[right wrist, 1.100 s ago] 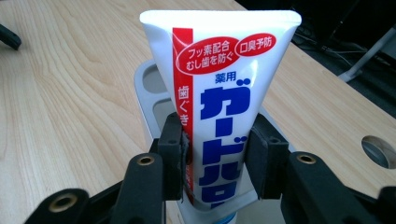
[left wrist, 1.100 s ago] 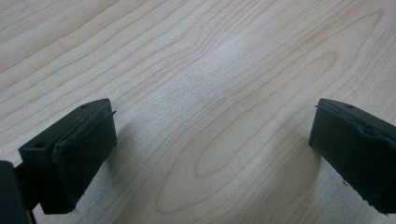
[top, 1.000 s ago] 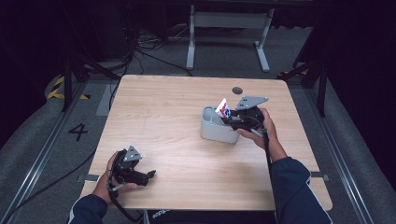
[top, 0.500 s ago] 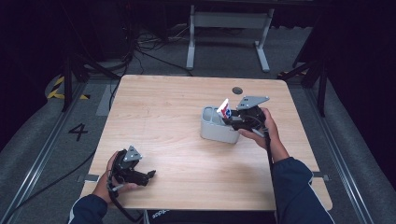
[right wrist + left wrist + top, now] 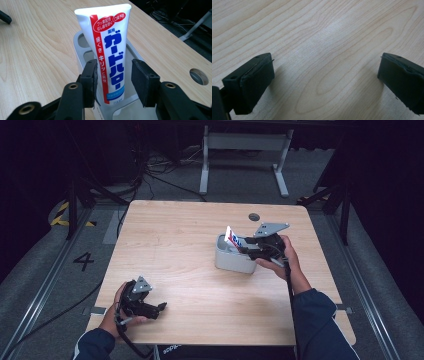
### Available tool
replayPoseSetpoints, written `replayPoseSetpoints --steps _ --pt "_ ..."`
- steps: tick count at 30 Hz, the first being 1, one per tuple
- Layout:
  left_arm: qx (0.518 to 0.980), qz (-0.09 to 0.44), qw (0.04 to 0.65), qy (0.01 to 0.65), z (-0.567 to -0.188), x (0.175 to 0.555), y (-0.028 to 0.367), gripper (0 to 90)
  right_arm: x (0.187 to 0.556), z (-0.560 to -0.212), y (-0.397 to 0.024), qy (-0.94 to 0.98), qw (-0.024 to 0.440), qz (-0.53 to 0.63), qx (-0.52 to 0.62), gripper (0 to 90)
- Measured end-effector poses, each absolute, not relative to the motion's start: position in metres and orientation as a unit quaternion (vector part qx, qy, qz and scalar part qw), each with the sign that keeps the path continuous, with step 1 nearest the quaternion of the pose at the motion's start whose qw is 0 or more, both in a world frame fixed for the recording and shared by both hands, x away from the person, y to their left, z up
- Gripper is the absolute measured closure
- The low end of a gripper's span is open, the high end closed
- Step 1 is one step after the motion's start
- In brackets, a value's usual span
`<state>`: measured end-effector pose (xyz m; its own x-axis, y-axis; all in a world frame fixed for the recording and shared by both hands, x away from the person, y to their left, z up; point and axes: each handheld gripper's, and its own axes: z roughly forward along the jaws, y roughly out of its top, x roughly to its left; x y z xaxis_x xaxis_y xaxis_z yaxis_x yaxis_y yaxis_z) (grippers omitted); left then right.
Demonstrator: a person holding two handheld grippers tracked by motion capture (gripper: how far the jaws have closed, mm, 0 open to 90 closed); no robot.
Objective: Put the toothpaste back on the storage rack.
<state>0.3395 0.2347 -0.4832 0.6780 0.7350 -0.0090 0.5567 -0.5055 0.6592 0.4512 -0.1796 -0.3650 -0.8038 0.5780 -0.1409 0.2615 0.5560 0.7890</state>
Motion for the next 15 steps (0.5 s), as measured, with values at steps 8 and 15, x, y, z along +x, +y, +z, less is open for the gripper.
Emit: replayPoseSetpoints --steps 8,15 --pt "0.857 0.137 0.324 0.377 -0.4832 0.3395 0.2347 1.2 0.4478 -0.3625 -0.1794 0.858 0.199 0.406 0.243 54.8" --pt "0.857 0.137 0.324 0.377 -0.4833 0.3395 0.2346 1.3 0.4419 -0.3579 -0.1793 0.851 0.205 0.419 0.243 49.9"
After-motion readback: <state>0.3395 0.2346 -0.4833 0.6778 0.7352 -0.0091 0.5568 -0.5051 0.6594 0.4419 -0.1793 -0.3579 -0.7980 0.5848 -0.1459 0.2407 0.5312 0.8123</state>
